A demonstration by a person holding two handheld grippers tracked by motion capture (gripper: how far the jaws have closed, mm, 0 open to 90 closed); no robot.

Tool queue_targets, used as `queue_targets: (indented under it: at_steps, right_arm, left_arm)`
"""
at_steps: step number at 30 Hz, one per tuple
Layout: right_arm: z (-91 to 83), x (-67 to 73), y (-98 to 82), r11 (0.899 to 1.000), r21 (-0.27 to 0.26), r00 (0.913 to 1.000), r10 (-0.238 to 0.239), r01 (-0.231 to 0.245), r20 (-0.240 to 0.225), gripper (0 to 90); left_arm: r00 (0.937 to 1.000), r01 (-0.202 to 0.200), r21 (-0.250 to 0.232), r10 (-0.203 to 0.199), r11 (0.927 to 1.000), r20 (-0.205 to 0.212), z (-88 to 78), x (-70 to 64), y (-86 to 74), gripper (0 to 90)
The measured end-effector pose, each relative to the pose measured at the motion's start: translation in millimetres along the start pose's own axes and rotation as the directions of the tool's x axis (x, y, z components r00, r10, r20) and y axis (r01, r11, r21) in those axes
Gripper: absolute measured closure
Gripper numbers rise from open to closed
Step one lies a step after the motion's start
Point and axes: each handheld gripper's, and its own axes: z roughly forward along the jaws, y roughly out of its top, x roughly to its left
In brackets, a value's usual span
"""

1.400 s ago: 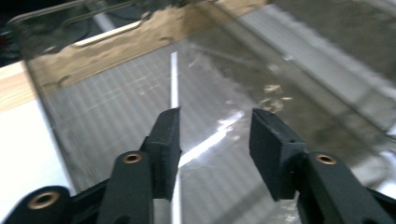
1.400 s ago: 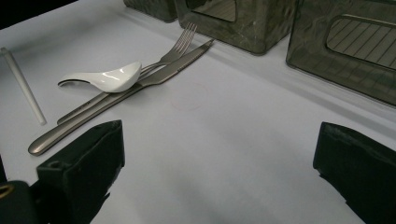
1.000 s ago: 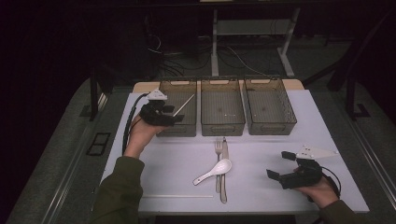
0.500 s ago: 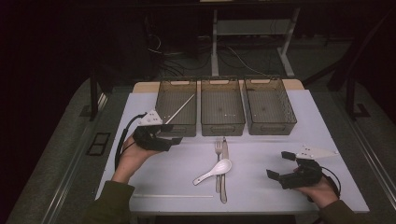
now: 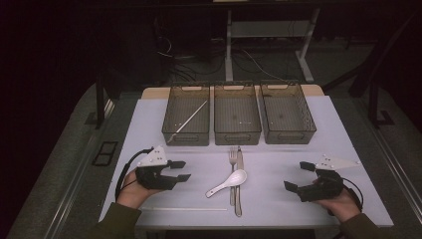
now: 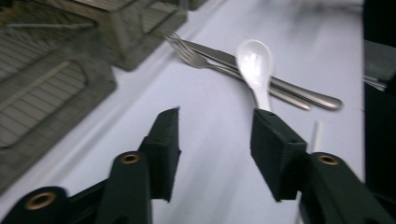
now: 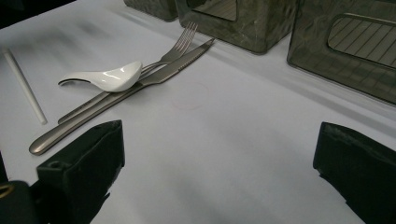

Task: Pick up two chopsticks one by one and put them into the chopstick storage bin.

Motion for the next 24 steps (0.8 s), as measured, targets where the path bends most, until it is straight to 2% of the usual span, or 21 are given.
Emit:
queue_targets:
  at_steps: [5, 11, 18, 19, 24]
  right_arm:
    - [-0.1, 0.4, 0.0, 1.000, 0.001, 1.0000, 0.001, -0.001, 0.002, 2.0]
    - [-0.1, 0.5, 0.0, 1.000, 0.001, 1.0000, 0.000, 0.000, 0.002, 2.0]
    - [0.1, 0.7, 0.2, 1.000, 0.000, 1.0000, -0.007, 0.007, 0.003, 2.0]
    - [0.1, 0.7, 0.2, 1.000, 0.000, 1.0000, -0.007, 0.007, 0.003, 2.0]
    - [0.2, 1.1, 0.3, 1.000, 0.000, 1.0000, -0.005, 0.005, 0.004, 2.0]
  left_arm:
    - [0.9972, -0.024, 0.026, 0.022, 0.9994, 0.072, 1.8, -10.5, -10.3, 64.4]
    - [0.9917, -0.025, 0.058, 0.018, 0.9980, 0.128, 3.4, -19.0, -21.0, 70.0]
    - [0.9851, -0.027, 0.093, 0.011, 0.9953, 0.171, 5.2, -26.3, -33.2, 72.8]
    - [0.9845, -0.039, 0.107, 0.020, 0.9935, 0.174, 5.6, -26.4, -34.4, 72.8]
    - [0.9826, -0.045, 0.151, 0.017, 0.9875, 0.185, 9.3, -27.7, -41.5, 75.8]
